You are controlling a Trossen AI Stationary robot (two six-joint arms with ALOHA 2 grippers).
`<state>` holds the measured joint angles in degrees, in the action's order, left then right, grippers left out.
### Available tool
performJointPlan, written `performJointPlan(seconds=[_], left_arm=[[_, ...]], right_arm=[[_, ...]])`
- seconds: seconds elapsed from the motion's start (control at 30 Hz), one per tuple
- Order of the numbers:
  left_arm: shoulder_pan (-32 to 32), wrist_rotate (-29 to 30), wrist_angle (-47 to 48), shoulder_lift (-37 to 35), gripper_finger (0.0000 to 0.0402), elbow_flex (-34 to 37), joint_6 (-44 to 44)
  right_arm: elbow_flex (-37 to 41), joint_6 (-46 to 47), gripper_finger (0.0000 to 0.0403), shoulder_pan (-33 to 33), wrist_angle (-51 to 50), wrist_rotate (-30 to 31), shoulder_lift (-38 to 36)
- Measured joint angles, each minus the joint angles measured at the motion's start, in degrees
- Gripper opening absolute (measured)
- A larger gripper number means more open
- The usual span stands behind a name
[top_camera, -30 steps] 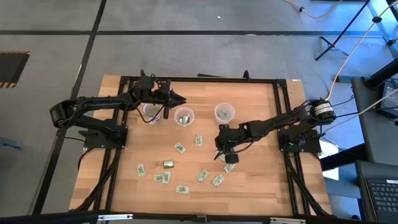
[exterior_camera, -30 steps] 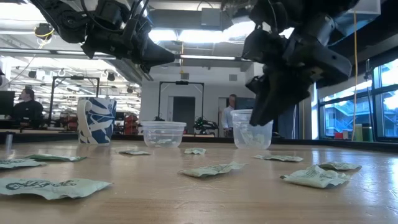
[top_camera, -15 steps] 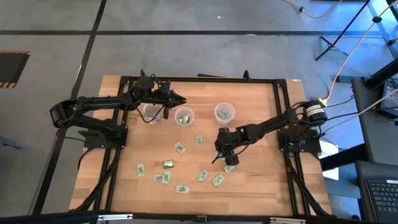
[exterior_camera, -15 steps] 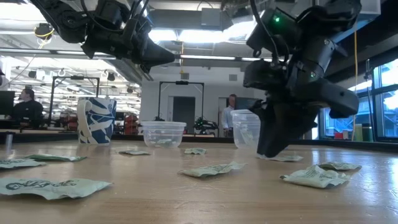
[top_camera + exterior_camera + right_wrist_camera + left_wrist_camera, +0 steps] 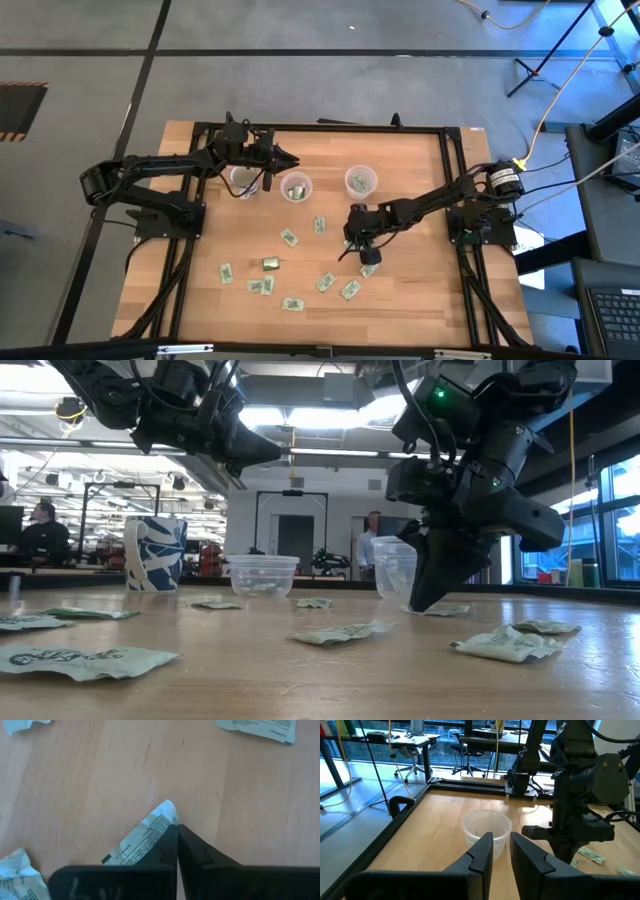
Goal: Pick and place items into bin
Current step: Put the white stevia packet in the right transparent container
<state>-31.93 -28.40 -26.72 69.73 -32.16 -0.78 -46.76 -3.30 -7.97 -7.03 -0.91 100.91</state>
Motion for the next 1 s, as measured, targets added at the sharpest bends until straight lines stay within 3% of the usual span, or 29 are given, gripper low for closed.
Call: performJointPlan(seconds=[0.2,0.5,0.67,0.77,1.0], left_arm=[[0.0,0.0,0.0,0.0,0.0061,0.0,0.0],[0.0,0.0,0.0,0.0,0.0061,0.0,0.0],[0.0,0.0,0.0,0.0,0.0061,0.0,0.0],[0.0,0.0,0.0,0.0,0.0061,0.0,0.0],[0.0,0.0,0.0,0.0,0.0061,0.0,0.0]], right_arm=[[0.5,0.9,0.0002,0.5,-3.7,-0.7,-4.1],[-4.4,2.8,0.0001,4.9,-12.9,-0.1,-18.6],[-8.3,2.4,0.0001,8.9,-20.7,9.6,-25.2],[-9.6,0.5,0.0,11.9,-21.8,13.3,-27.2],[-9.6,-4.6,0.0,19.7,-21.5,13.5,-24.8]])
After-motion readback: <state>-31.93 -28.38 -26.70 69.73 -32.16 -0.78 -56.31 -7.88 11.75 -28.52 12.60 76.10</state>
